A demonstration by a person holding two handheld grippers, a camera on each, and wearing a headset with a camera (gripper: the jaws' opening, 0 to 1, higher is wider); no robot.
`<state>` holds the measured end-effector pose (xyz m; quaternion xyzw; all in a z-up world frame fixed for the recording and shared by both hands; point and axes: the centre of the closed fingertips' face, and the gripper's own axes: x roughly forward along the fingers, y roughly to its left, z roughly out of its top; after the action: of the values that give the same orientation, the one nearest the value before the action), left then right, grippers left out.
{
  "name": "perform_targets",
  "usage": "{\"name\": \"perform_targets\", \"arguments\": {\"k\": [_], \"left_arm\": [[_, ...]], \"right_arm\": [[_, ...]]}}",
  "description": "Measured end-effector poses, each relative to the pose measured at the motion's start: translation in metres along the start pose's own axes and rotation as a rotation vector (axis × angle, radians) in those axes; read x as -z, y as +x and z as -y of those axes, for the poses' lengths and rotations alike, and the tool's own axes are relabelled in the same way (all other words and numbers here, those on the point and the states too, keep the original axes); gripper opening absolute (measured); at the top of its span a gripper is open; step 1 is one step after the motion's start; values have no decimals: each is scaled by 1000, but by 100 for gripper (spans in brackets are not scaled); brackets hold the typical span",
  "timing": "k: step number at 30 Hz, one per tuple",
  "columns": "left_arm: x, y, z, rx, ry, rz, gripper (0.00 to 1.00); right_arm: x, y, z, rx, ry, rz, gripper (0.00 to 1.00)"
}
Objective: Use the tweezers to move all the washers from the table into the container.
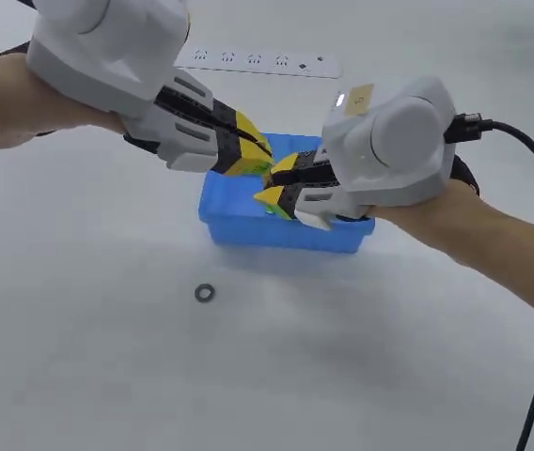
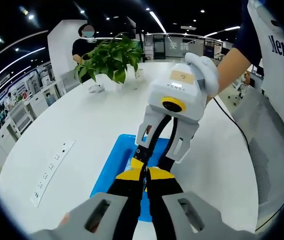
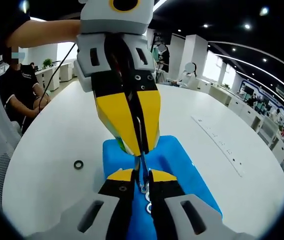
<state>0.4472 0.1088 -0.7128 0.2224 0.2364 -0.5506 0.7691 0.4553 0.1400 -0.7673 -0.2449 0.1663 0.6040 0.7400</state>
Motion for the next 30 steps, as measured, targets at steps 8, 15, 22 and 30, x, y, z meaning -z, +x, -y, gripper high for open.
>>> {"name": "perform_targets", "arguments": {"k": [8, 15, 22, 30], "left_arm": [[-12, -6, 3, -16, 34, 15, 6], [-32, -14, 13, -20, 112, 26, 6], [-50, -32, 32, -11, 153, 34, 6], [-53, -51, 59, -18, 167, 20, 6]], "right_arm": [[-9, -10, 3, 17, -19, 7, 12], [-22, -26, 1, 32, -31, 36, 12], [-40, -46, -14, 44, -70, 62, 11], [-51, -62, -39, 42, -115, 62, 11]]}}
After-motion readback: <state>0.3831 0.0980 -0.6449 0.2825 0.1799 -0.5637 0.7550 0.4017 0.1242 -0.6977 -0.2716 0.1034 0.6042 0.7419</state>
